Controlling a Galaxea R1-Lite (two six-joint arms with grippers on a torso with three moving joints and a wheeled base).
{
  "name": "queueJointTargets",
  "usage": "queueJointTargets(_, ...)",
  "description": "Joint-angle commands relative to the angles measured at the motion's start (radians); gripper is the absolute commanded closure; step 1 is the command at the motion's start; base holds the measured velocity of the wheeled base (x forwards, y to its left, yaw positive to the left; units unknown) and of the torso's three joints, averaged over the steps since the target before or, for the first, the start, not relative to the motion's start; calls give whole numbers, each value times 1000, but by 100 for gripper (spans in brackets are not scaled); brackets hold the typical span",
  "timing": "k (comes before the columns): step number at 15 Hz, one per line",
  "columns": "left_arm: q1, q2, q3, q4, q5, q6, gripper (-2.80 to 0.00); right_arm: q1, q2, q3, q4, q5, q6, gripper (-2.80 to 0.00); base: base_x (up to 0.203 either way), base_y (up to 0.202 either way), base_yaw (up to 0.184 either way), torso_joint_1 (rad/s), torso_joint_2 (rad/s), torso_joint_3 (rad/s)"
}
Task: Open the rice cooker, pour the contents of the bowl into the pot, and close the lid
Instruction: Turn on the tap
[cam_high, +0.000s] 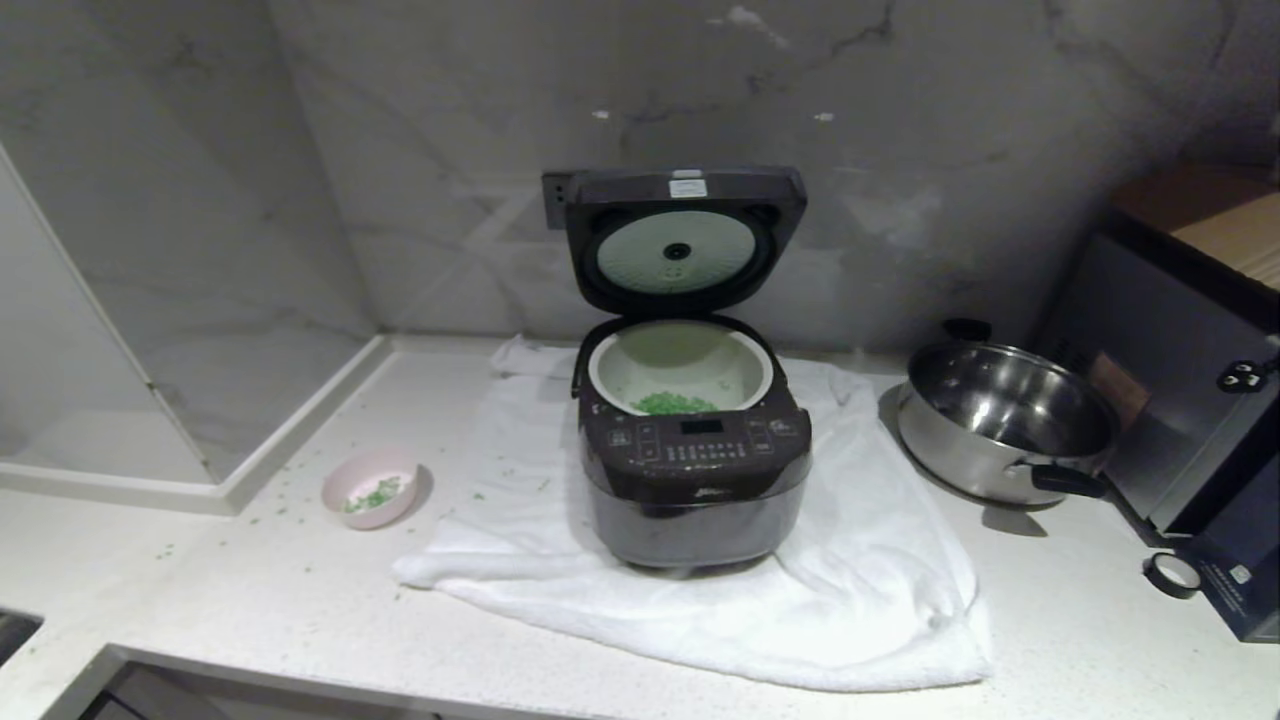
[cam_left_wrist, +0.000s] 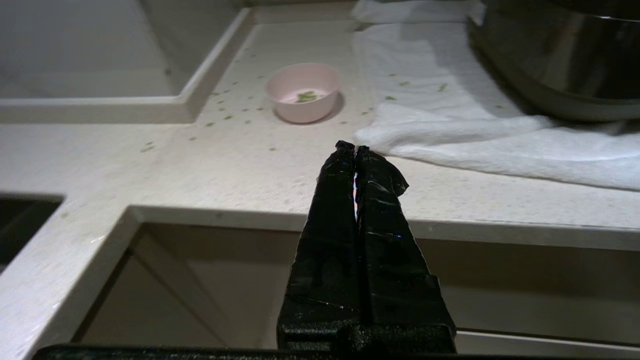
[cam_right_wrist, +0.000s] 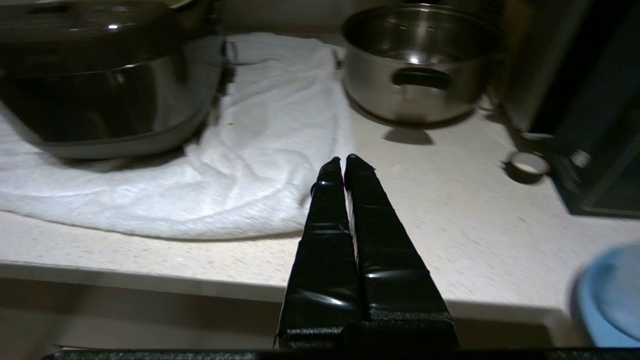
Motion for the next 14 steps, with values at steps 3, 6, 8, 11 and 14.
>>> queueJointTargets(3, 0, 0, 0, 0, 0, 0, 0, -1, 0, 0, 0, 0, 1, 0, 0, -8, 154, 5, 2, 2)
queueJointTargets(6, 0, 0, 0, 0, 0, 0, 0, -1, 0, 0, 0, 0, -1, 0, -1, -8, 179, -2, 3, 1)
queueJointTargets(8, 0, 0, 0, 0, 1, 2, 0, 0, 0, 0, 0, 0, 0, 0, 0, -8, 177, 1, 4, 1)
queueJointTargets(11, 0, 0, 0, 0, 3, 3, 0, -1, 0, 0, 0, 0, 1, 0, 2, -8, 170, -1, 4, 2)
queueJointTargets(14, 0, 0, 0, 0, 3, 2, 0, -1, 0, 0, -1, 0, 1, 0, 2, -7, 179, 3, 4, 2)
